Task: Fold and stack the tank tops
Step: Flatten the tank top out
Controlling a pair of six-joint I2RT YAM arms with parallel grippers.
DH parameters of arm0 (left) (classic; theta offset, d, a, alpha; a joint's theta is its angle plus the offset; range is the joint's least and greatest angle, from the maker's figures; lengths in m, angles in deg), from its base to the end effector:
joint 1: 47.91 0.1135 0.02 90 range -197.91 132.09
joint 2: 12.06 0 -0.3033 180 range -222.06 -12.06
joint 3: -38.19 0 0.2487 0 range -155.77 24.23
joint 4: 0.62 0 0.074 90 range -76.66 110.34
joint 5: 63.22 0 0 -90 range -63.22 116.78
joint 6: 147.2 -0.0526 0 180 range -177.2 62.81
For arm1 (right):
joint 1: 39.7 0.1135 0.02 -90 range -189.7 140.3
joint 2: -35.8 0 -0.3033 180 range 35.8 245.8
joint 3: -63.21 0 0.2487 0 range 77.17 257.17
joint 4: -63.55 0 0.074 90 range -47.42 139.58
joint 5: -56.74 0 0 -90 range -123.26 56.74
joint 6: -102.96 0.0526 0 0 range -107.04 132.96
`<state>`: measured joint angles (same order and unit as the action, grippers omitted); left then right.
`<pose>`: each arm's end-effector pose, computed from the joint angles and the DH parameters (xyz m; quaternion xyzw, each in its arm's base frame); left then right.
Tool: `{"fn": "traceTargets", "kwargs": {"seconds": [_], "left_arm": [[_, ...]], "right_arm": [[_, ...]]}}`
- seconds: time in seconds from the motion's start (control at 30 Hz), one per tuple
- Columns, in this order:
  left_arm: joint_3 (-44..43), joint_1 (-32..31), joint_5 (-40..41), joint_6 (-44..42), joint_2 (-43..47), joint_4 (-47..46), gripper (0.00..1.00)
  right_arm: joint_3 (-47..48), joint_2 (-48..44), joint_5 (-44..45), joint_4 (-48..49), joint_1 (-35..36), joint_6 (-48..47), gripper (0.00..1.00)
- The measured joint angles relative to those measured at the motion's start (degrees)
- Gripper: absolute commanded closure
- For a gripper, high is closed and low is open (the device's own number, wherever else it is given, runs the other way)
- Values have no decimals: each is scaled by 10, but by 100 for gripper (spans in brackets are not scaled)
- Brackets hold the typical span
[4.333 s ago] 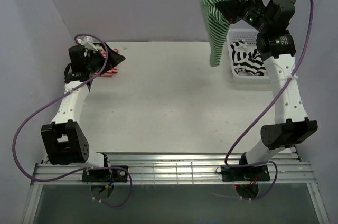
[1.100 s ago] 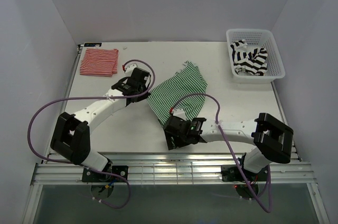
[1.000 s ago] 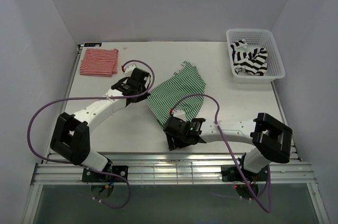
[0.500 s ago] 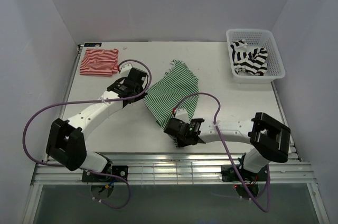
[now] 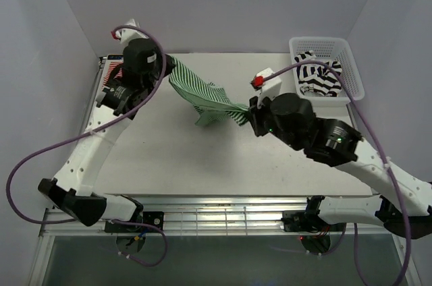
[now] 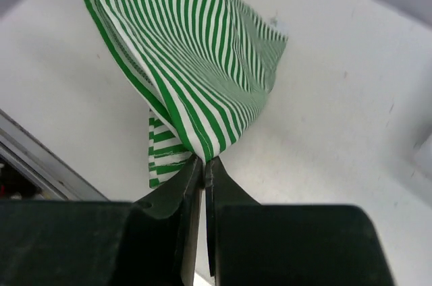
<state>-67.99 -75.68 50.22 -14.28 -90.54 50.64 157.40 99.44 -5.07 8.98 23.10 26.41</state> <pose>0.2678 -0.1174 0.4774 -0.2183 0.7973 -0.1717 0.5359 0.1178 0.1749 0.4627 -0.2191 0.7946 0.1653 0.5415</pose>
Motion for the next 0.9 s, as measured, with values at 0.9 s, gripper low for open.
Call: {"fn": "traceTargets", "kwargs": {"seconds": [0.9], "left_arm": [[-290, 140, -78, -82, -241, -49, 100]], "right_arm": [[440, 413, -305, -21, -379, -371, 92]]}}
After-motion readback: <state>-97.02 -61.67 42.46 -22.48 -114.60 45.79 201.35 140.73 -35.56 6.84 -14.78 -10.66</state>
